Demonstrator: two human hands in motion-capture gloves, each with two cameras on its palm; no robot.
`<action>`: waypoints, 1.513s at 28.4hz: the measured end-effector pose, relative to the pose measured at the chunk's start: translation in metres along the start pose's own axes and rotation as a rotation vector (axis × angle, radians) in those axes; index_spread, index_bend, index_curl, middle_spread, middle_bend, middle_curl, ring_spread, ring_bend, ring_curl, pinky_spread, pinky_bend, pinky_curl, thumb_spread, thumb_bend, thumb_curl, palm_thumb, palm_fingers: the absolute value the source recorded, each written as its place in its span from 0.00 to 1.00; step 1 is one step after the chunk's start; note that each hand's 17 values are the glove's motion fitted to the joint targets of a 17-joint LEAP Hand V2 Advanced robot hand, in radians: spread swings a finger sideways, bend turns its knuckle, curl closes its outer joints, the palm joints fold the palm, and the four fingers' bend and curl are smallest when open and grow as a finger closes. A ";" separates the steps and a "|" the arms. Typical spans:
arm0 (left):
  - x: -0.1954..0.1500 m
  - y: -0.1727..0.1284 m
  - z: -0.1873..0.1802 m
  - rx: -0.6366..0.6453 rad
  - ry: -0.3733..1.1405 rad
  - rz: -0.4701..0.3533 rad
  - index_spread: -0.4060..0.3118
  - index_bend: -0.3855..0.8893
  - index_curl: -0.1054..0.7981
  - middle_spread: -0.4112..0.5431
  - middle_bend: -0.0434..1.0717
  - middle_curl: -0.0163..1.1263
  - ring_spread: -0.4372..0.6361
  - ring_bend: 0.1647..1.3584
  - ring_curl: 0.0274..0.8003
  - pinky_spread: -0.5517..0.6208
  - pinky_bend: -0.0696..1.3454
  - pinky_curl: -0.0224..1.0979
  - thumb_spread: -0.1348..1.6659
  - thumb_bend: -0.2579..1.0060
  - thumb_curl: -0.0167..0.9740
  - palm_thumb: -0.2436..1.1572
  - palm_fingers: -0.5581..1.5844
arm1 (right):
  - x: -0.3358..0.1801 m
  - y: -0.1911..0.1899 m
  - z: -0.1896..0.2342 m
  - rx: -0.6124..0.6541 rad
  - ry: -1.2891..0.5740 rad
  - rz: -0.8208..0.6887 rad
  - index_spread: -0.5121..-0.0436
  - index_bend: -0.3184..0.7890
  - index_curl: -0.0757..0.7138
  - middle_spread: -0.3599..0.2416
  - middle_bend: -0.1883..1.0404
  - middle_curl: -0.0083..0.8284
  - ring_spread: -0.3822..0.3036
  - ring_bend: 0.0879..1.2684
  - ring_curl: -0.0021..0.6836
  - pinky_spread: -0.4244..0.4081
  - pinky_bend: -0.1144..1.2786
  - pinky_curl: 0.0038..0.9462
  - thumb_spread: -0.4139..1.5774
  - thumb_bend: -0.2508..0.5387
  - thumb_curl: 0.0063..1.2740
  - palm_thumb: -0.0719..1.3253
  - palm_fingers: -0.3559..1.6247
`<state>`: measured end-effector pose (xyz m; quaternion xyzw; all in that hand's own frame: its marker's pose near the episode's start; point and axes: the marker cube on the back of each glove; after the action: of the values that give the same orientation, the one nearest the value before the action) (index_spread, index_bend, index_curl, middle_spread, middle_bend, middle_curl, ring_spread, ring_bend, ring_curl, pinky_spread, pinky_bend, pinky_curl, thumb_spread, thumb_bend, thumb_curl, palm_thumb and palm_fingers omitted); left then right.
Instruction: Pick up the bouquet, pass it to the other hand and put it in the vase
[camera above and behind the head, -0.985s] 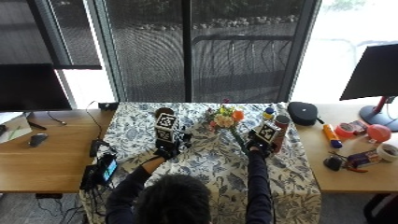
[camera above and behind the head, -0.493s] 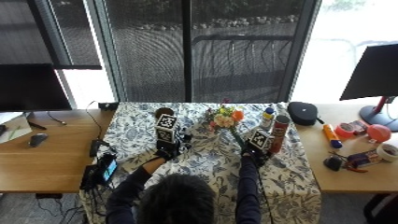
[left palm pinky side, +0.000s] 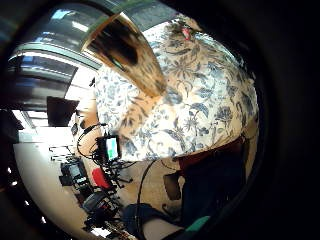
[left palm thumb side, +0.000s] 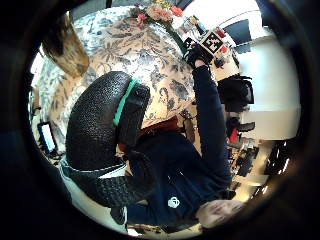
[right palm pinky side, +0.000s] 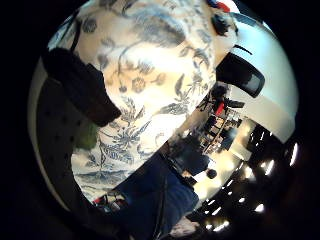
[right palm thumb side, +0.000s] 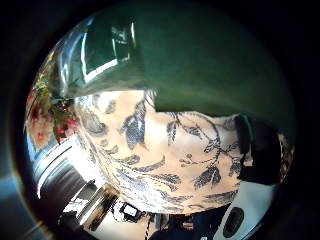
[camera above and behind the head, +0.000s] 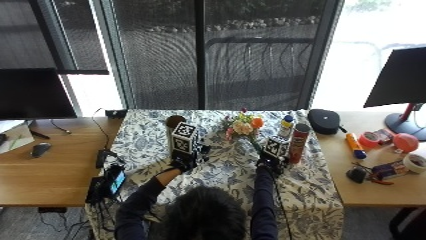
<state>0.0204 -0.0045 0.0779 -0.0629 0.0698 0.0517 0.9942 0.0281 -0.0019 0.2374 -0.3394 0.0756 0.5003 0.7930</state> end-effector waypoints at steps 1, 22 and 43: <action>0.001 -0.001 0.000 0.002 -0.003 0.002 0.58 0.42 0.46 0.66 0.20 0.30 0.71 0.30 0.31 0.76 0.29 0.31 0.75 0.19 0.28 0.35 0.38 | 0.000 0.002 -0.002 0.021 -0.054 -0.038 0.61 0.55 0.41 0.44 0.41 0.51 0.28 0.48 0.54 0.47 0.46 0.31 0.79 0.54 0.29 0.74 0.69; 0.000 -0.002 0.003 -0.019 -0.027 -0.023 0.57 0.42 0.47 0.66 0.20 0.30 0.72 0.30 0.31 0.76 0.28 0.32 0.75 0.19 0.29 0.35 0.38 | -0.023 -0.023 -0.006 0.386 -0.466 -0.315 0.62 0.48 0.52 0.30 0.67 0.72 0.26 0.70 0.77 0.22 0.61 0.47 0.81 0.47 0.26 0.77 0.88; 0.031 -0.067 -0.075 -0.009 0.530 0.078 0.57 0.42 0.47 0.66 0.20 0.30 0.72 0.30 0.32 0.74 0.30 0.33 0.75 0.20 0.29 0.37 0.38 | -0.004 0.120 -0.120 0.242 -1.444 -1.449 0.62 0.51 0.70 0.29 0.73 0.80 0.27 0.74 0.83 0.23 0.67 0.55 0.80 0.38 0.25 0.78 0.83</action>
<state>0.0483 -0.0776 0.0073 -0.0761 0.3298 0.0723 0.9382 -0.0488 -0.0462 0.0923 0.1600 -0.5920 -0.0241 0.7895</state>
